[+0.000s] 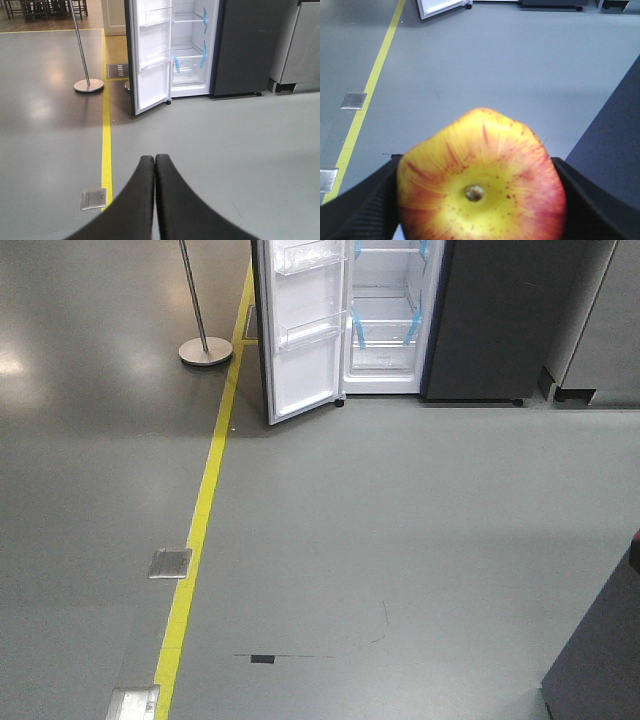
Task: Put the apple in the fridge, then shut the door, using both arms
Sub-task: 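Continue driving up to the refrigerator's open door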
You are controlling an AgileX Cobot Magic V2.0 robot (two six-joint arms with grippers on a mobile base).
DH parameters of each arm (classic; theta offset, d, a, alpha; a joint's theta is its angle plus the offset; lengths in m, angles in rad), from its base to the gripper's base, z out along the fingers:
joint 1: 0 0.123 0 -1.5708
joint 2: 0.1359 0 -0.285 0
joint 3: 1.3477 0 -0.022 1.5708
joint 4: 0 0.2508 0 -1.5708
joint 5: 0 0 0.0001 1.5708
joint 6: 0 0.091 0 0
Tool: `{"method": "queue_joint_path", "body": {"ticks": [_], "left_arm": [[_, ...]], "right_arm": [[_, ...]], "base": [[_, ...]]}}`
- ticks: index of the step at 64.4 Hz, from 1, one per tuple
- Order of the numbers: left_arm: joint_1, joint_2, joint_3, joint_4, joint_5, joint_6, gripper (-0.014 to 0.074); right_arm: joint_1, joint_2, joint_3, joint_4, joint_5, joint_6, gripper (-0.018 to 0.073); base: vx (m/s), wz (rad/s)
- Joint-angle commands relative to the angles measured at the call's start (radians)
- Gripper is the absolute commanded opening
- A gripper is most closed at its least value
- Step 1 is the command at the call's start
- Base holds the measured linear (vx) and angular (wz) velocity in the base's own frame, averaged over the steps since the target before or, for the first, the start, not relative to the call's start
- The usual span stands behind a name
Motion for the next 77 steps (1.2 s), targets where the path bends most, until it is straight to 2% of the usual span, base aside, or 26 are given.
{"method": "queue_joint_path", "body": {"ticks": [1,77], "left_arm": [[-0.003,-0.012,0.02,-0.001,-0.071,-0.003,-0.0006],[-0.003,-0.012,0.02,-0.001,-0.071,-0.003,-0.0006]], "right_arm": [[-0.004,-0.003,-0.028,0.007,-0.07,-0.002,0.0187],[-0.004,-0.003,-0.028,0.007,-0.07,-0.002,0.0187]], "base": [[0.13,0.03],[0.13,0.03]]}}
